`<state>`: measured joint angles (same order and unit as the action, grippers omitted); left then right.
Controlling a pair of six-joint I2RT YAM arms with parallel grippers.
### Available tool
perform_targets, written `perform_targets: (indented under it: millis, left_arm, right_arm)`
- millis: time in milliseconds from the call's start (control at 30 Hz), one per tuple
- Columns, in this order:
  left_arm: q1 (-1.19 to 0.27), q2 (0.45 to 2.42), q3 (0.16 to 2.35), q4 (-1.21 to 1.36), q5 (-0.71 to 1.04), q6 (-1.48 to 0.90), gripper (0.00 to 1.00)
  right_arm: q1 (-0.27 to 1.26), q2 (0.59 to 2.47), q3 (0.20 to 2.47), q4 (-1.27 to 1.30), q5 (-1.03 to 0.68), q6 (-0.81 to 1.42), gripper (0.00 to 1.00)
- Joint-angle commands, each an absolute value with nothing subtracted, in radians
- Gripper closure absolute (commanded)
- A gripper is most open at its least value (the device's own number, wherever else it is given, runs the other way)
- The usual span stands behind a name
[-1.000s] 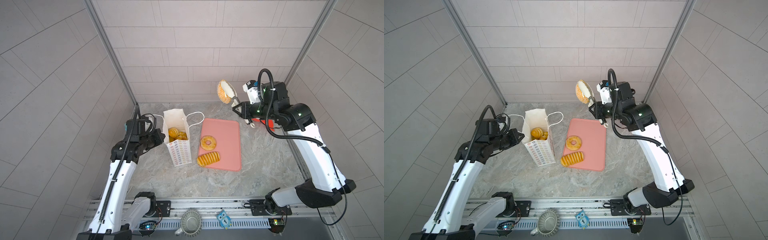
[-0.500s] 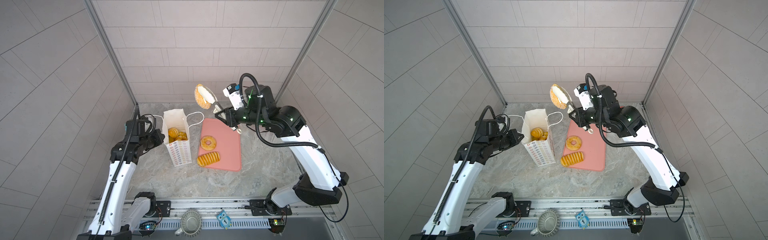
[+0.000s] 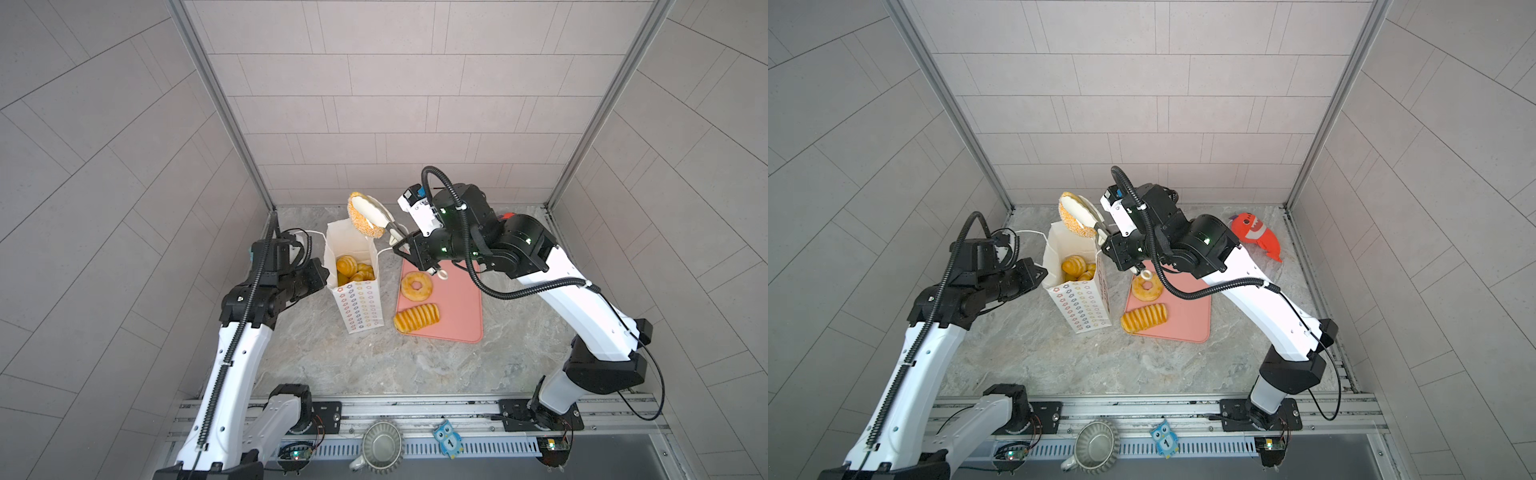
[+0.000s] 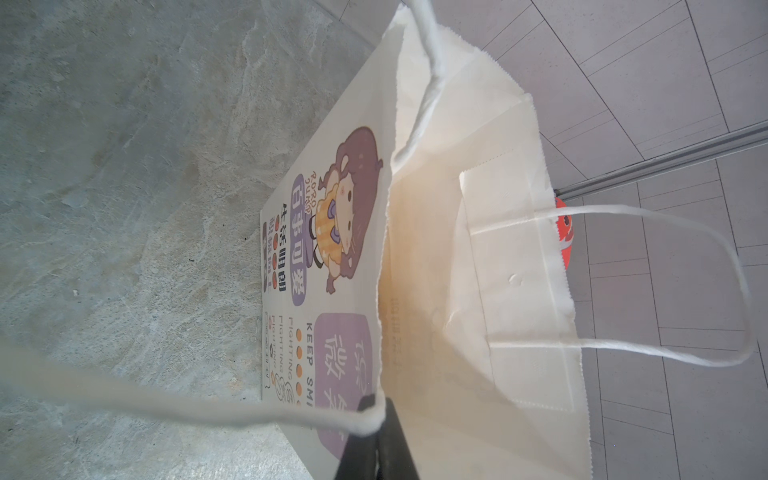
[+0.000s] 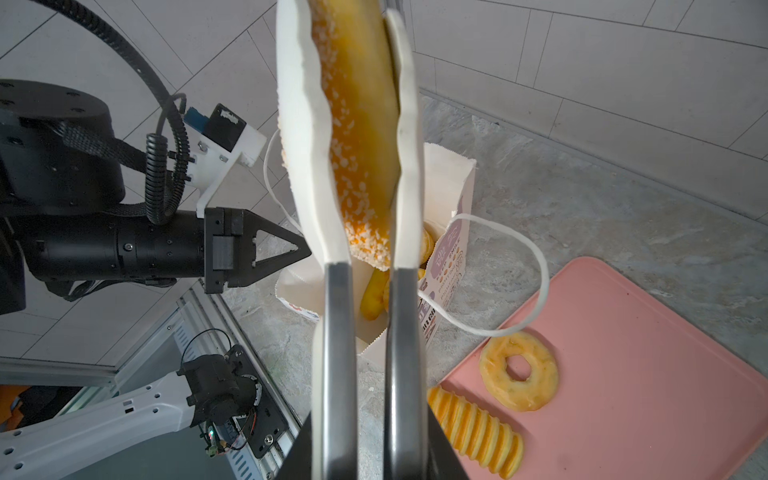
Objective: Place the fake bread into the paper bag
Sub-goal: 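Carry the sugared bun in the tong over the bag opening, then lower the sugared bun into the bag and open the tong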
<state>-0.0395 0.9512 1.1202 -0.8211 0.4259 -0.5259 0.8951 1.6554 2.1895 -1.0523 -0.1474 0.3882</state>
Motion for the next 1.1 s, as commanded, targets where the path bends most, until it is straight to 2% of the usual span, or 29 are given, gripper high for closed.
perform_targets:
  millis: [0, 1067]
  left_arm:
    - [-0.035, 0.93, 1.144, -0.824, 0.43, -0.528, 0.95]
    - [-0.035, 0.933, 1.143, -0.824, 0.431, -0.525, 0.95]
  right_arm:
    - [0.91, 1.661, 2.229, -1.03, -0.107, 0.382, 0.71]
    - [0.993, 1.842, 2.194, -1.081, 0.02, 0.355, 0.67]
